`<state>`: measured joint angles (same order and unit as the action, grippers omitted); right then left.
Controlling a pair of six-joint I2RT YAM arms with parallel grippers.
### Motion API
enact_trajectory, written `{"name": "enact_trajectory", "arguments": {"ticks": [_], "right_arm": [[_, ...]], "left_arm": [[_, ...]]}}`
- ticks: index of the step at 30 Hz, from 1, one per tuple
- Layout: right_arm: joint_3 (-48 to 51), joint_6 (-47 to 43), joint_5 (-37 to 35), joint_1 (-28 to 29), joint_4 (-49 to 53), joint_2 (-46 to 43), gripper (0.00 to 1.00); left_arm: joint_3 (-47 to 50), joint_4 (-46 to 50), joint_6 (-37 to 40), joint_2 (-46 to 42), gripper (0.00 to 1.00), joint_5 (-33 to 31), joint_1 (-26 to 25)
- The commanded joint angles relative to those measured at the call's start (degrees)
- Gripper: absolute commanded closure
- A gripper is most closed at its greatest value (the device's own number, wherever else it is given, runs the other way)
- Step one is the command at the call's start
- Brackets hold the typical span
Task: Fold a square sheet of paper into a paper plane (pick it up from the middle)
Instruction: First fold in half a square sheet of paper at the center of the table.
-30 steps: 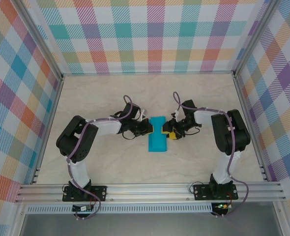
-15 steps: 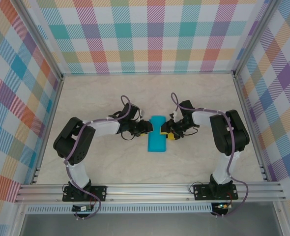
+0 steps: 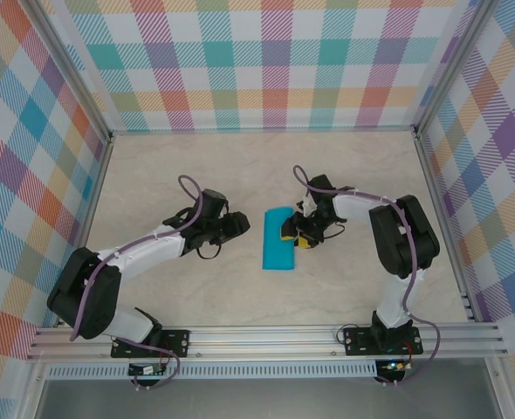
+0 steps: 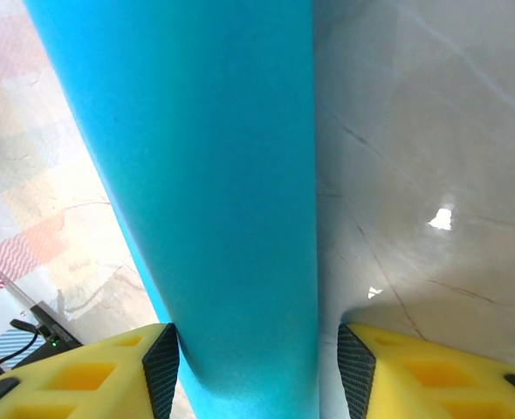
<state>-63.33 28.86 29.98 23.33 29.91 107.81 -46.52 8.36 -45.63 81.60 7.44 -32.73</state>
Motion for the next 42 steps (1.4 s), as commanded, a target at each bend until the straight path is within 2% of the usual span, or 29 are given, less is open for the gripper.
{"name": "enact_trajectory", "arguments": {"ticks": [1,23,42], "right_arm": [[-1.2,-0.8,-7.3,-0.1,7.0,2.5,0.45],[-8.5,2.7,-14.2,3.0,14.8,8.8,0.37],[-13.0,0.8,-17.7,4.7,18.9,14.1,0.39]], "left_arm": [[0.3,1.7,-0.5,-2.1,0.45,-2.2,0.6],[-1.2,1.6,0.3,-0.6,0.44,0.2,0.6],[-1.4,1.1,0.7,0.4,0.44,1.3,0.4]]}}
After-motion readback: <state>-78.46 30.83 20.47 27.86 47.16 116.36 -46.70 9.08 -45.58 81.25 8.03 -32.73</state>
